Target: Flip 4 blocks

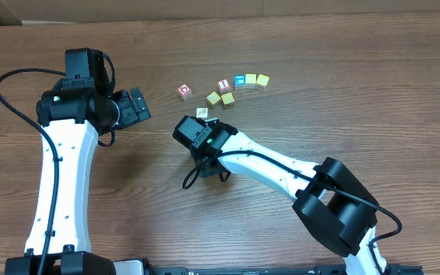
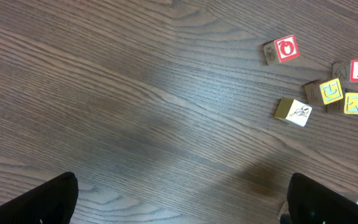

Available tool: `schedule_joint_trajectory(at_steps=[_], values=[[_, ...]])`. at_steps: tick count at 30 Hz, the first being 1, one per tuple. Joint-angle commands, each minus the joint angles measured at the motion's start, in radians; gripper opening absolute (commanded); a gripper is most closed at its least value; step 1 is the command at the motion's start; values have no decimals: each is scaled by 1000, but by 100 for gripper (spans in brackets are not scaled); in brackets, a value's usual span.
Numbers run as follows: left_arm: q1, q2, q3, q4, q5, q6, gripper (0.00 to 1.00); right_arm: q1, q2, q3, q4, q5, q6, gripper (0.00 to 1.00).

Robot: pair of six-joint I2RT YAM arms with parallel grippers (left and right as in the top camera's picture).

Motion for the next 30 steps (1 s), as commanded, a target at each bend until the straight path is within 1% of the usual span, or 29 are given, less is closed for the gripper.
schedule_joint_trajectory(at_steps=[1,30], values=[[2,8,11,-2,-10,-9,100,-2,2,-6,-13,47,11,4],[2,8,11,-2,-10,-9,100,-2,2,-6,25,55,11,4]])
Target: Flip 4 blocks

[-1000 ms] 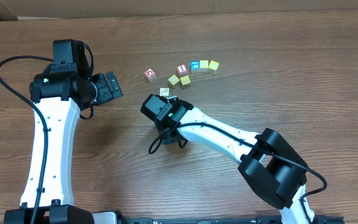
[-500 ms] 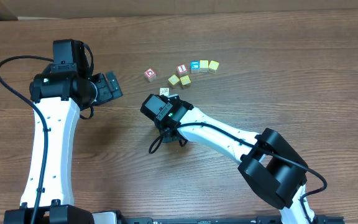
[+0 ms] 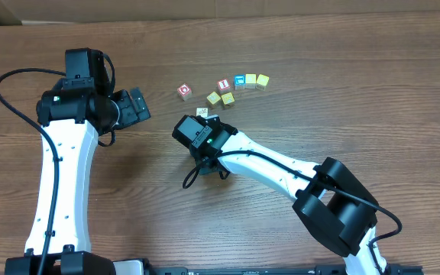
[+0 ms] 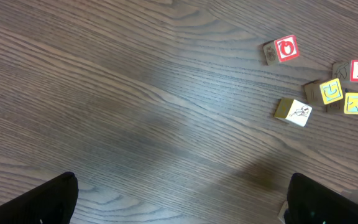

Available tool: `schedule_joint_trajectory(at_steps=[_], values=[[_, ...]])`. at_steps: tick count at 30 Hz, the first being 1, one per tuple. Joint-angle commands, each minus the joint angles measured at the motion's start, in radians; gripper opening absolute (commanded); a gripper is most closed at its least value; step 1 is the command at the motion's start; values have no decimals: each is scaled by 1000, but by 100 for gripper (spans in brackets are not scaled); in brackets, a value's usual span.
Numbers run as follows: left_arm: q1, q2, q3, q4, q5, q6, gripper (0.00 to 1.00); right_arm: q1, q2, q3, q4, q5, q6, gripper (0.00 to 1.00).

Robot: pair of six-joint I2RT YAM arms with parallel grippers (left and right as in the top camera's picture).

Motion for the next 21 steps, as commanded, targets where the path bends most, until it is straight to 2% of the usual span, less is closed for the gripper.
schedule_joint_trajectory(at_steps=[1,21], values=[[2,8,11,-2,-10,-10,100,-2,2,-6,2,10,11,4],[2,8,11,-2,-10,-10,100,-2,2,-7,-20,11,10,4]])
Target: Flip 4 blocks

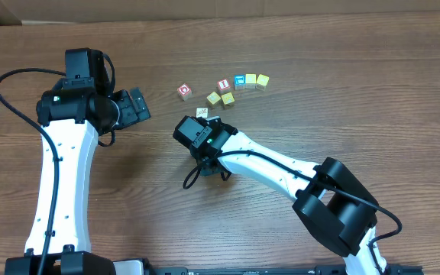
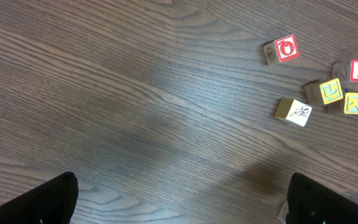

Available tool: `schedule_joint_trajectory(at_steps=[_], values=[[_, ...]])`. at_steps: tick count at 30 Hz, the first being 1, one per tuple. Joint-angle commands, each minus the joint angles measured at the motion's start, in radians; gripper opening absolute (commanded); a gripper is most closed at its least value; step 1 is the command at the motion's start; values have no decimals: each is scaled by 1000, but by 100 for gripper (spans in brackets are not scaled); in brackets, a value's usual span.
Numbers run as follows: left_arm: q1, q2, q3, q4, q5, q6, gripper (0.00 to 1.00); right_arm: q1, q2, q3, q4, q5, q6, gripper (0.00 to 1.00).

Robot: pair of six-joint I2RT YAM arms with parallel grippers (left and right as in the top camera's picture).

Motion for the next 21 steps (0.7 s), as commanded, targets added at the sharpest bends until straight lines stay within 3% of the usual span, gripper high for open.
schedule_joint_trajectory(at_steps=[1,21], values=[[2,8,11,-2,-10,-9,100,-2,2,-7,10,11,11,4],[2,8,11,-2,-10,-9,100,-2,16,-7,-14,8,-1,4]])
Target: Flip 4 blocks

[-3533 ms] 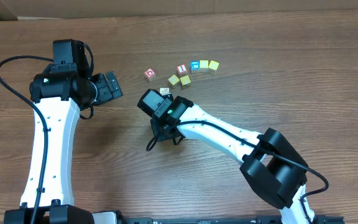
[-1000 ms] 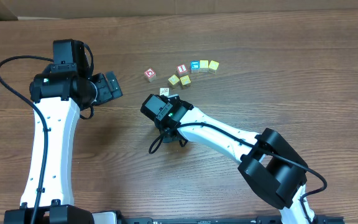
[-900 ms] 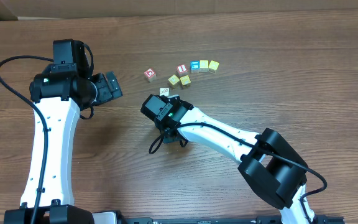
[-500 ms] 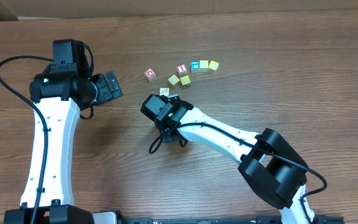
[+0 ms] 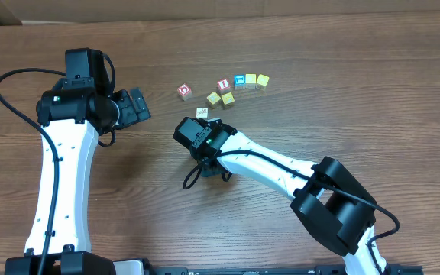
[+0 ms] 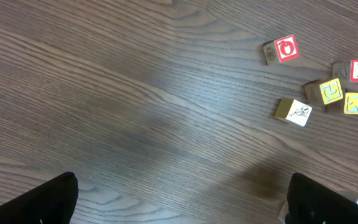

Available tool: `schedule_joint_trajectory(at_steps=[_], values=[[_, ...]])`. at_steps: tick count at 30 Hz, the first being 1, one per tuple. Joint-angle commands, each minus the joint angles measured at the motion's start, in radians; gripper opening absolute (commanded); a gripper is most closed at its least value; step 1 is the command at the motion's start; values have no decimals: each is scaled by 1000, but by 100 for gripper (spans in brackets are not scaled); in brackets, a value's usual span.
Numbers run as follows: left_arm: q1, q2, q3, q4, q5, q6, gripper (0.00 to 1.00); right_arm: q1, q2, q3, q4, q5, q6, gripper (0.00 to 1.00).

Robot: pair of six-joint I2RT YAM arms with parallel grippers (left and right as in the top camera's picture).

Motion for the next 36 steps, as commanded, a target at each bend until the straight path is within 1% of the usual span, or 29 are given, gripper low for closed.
schedule_joint_trajectory(at_steps=[1,17,36], values=[[2,8,11,-2,-10,-9,100,-2,6,-7,2,8,1,4],[2,8,11,-2,-10,-10,100,-2,6,-7,7,9,5,4],[2,8,11,-2,-10,-9,100,-3,6,-7,10,61,27,5]])
